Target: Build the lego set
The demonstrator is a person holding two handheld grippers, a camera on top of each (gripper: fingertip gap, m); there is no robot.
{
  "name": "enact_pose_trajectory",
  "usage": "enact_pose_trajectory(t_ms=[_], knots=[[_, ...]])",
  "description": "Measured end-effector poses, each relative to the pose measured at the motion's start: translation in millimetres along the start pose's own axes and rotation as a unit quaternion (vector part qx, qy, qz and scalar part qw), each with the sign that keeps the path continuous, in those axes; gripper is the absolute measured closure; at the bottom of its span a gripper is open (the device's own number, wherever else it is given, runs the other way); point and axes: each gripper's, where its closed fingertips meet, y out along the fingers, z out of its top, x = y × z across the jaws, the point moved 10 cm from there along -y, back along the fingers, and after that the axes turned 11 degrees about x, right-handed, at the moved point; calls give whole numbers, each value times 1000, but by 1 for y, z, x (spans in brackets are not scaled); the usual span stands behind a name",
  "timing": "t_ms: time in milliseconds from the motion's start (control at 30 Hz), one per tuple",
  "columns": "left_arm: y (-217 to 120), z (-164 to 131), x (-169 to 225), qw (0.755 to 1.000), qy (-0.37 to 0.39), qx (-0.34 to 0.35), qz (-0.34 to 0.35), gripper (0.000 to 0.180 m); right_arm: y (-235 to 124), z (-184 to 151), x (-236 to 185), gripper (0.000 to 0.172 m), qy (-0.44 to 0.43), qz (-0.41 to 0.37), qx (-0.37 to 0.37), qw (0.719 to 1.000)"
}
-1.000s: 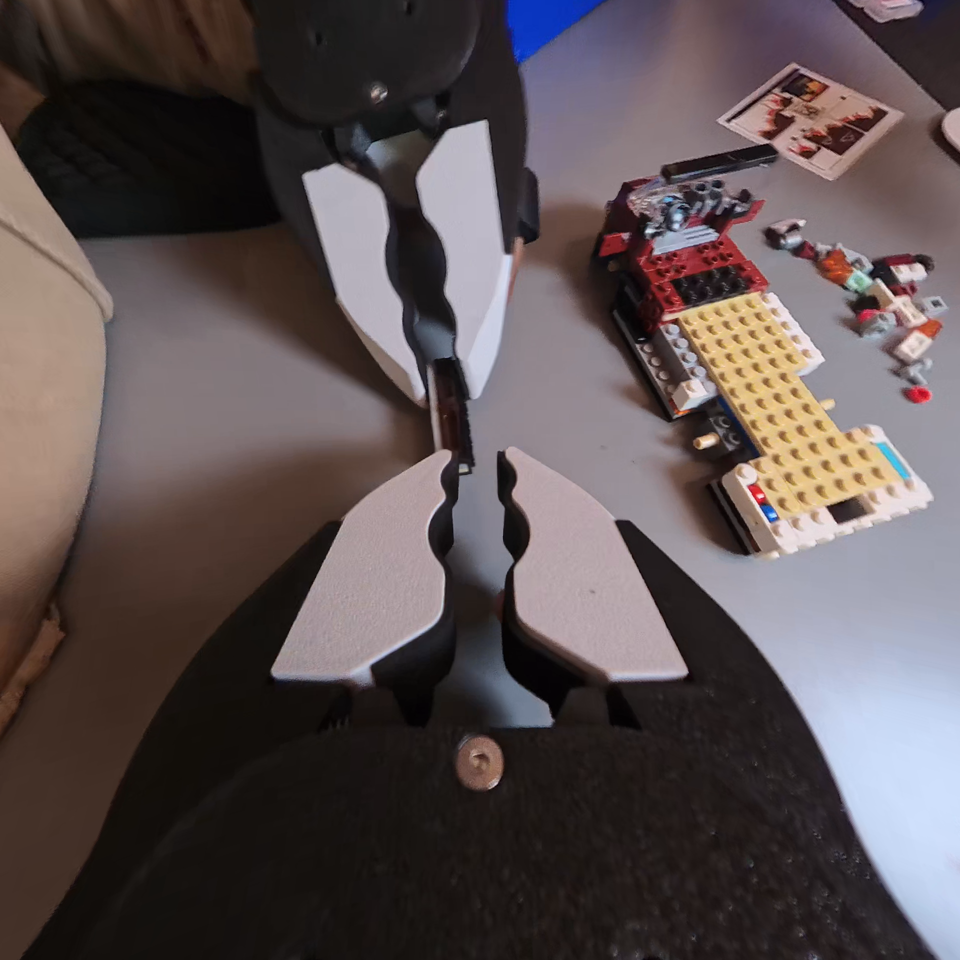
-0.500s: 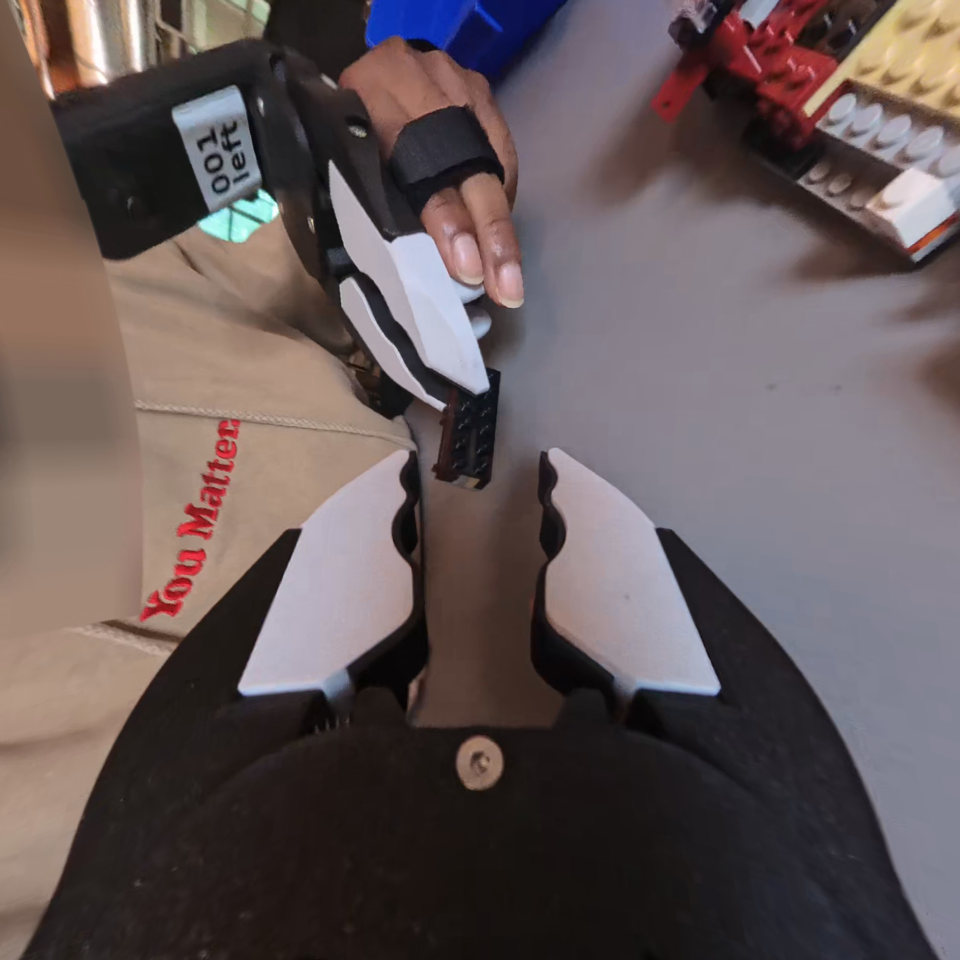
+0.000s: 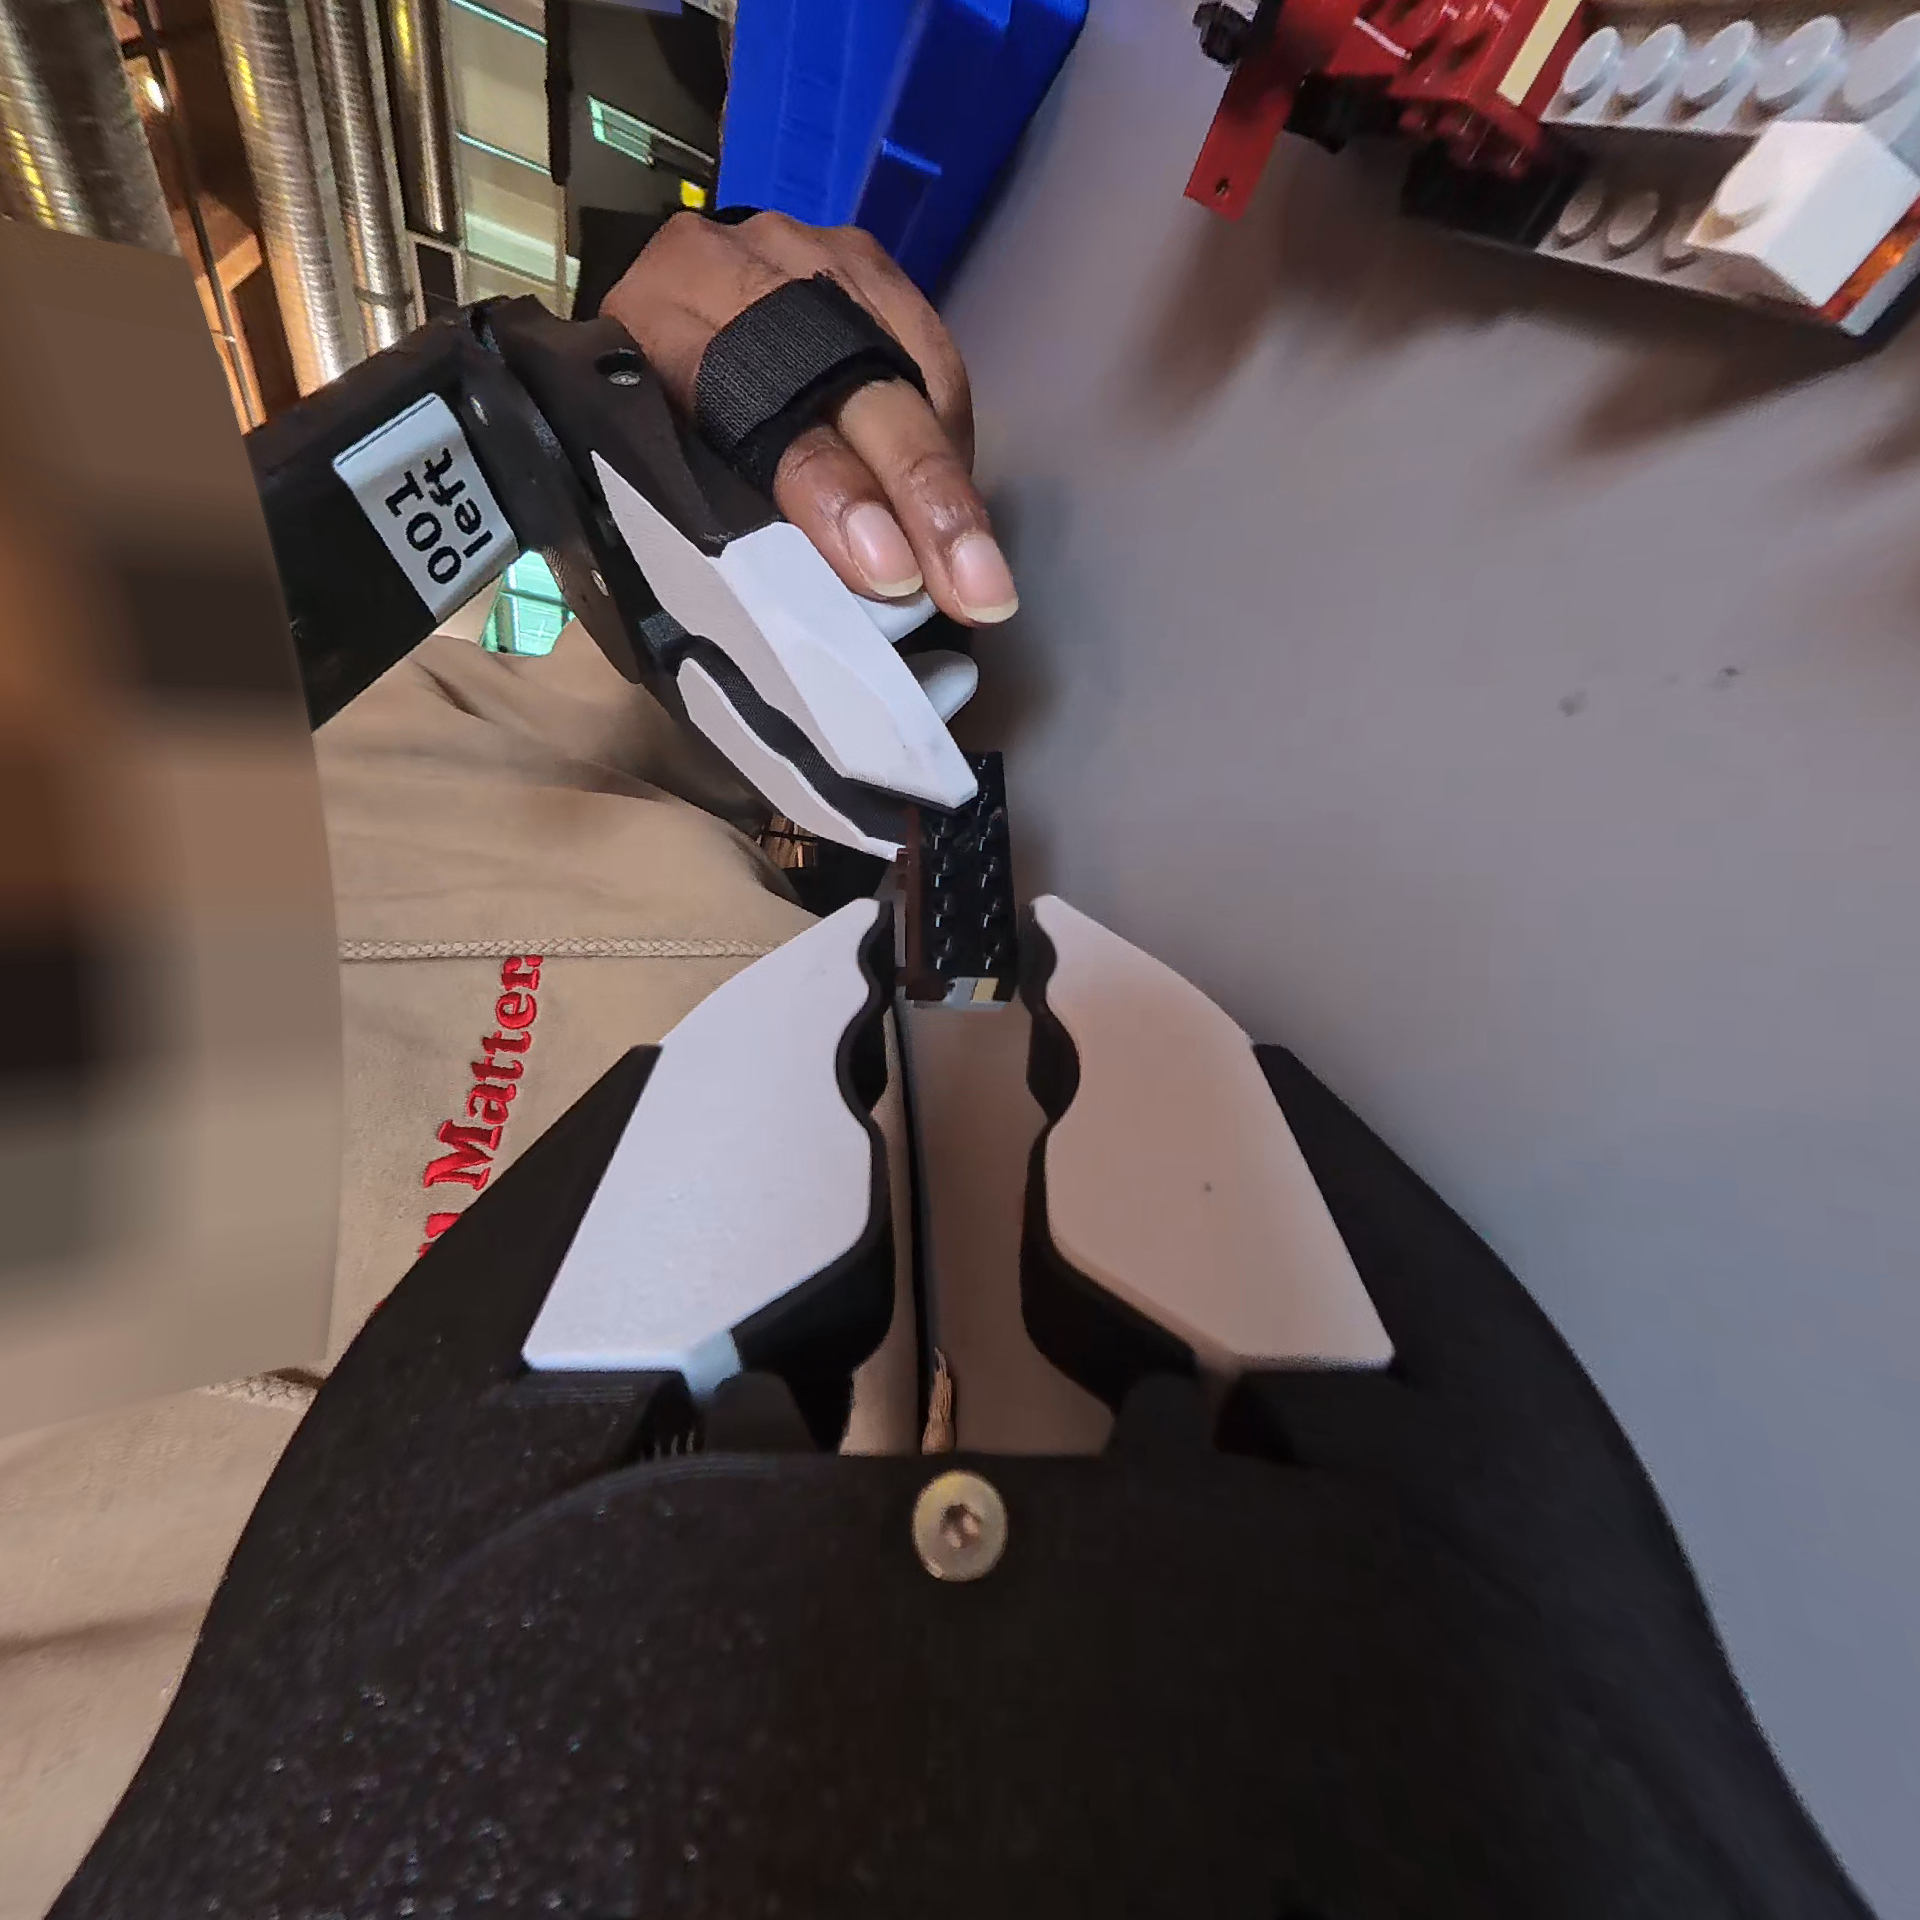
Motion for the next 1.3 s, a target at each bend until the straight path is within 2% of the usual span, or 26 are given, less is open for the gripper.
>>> enact_pose_trajectory(t_ms=[667, 1167, 1300], knots=[[3, 12, 12, 996, 80, -29, 15, 166, -3, -15, -5, 153, -29, -7, 39, 999], [4, 12, 18, 988, 140, -53, 34, 166, -1, -22, -14, 153, -124, -60, 67, 988], [1, 16, 18, 987, 150, -35, 46, 166, -4, -23, -20, 150, -166, -54, 85, 981]])
